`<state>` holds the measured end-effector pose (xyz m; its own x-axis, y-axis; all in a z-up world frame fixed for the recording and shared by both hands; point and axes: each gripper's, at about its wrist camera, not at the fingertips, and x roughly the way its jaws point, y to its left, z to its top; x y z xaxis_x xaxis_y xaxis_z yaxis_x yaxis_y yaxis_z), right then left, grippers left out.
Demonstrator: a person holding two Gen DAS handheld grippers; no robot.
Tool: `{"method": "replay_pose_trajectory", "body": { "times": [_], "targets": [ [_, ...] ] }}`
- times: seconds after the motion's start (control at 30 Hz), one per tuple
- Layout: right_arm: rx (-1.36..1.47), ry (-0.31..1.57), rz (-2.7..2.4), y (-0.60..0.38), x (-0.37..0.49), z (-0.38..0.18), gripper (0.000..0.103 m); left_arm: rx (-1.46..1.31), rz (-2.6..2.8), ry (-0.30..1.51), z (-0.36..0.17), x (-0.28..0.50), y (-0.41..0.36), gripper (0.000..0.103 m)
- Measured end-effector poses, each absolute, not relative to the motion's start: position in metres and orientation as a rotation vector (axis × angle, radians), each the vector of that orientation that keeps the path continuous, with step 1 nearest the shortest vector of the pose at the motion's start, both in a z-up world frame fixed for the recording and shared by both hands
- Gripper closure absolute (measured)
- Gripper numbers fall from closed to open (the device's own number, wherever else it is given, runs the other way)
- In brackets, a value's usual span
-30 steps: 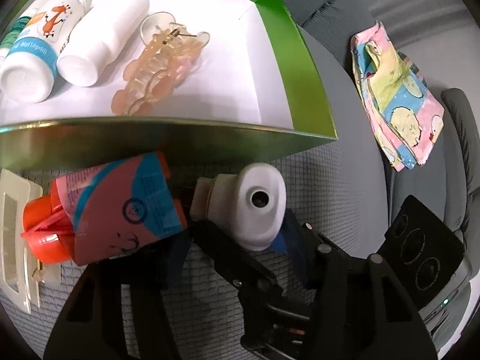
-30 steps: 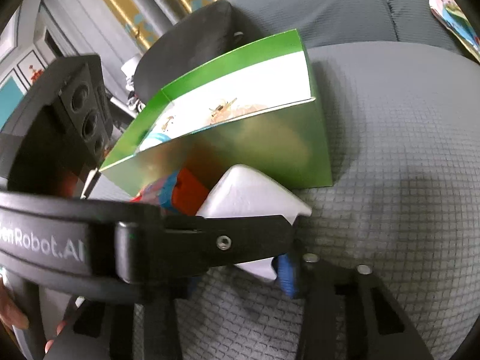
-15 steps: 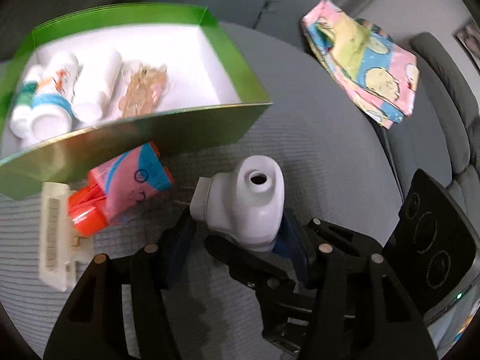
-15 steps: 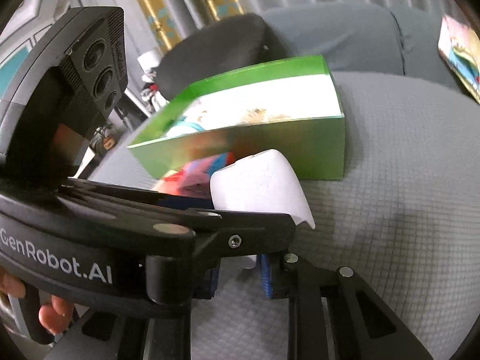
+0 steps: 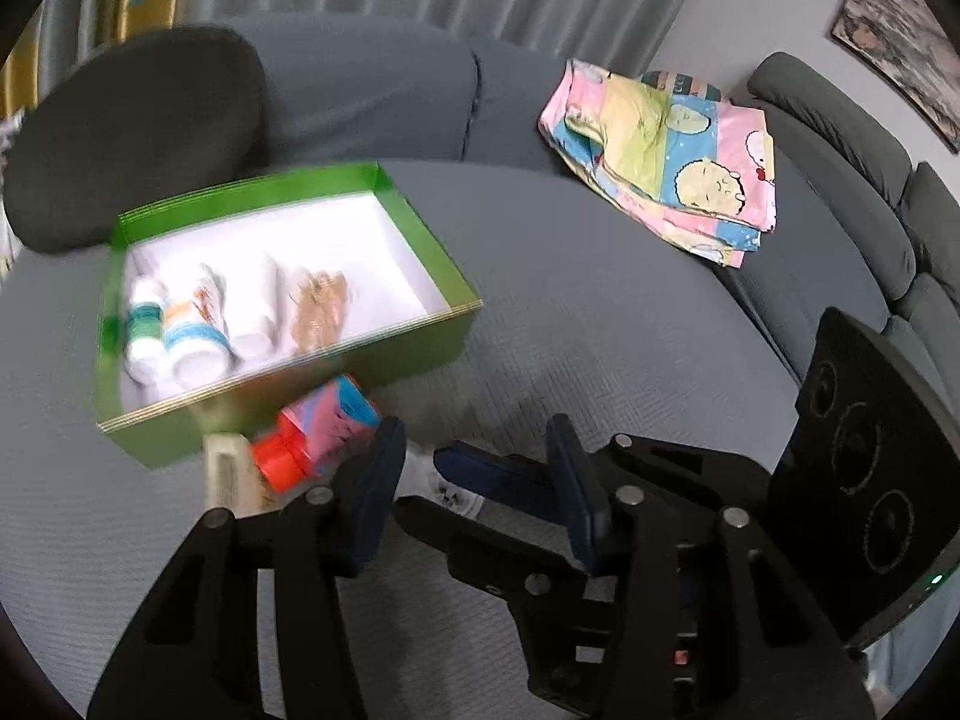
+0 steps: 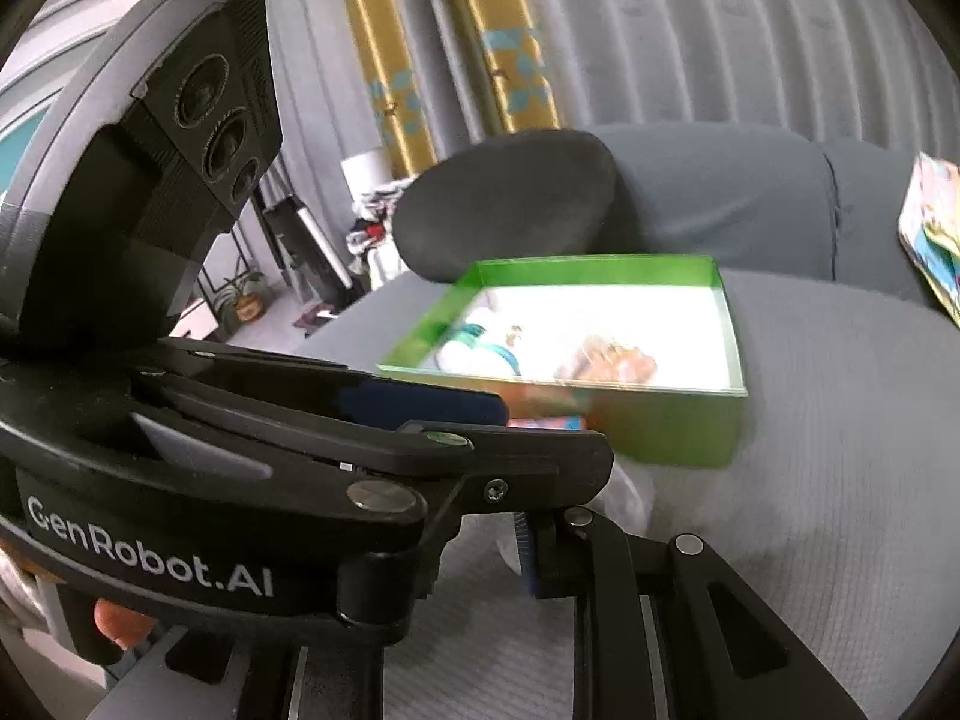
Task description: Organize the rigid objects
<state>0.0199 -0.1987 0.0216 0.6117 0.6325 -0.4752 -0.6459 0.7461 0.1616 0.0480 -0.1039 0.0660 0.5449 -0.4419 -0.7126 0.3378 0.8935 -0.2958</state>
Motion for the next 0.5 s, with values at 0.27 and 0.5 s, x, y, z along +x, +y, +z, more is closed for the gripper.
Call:
{"method": "replay_pose_trajectory", "body": {
  "times": [0.27,0.5],
  "targets": [
    [-0.051,0.638,0.696,-0.194,0.038,0.008,0.081,-0.205,-0.425,0.972,0.043,0.058,-0.077,0.034],
    [-0.105,0.776,0.706,-0.192,0.042,-0.026,0.047,-0.260,-0.321,1.079,0.002,0.047,-0.041,0.024]
  ]
}}
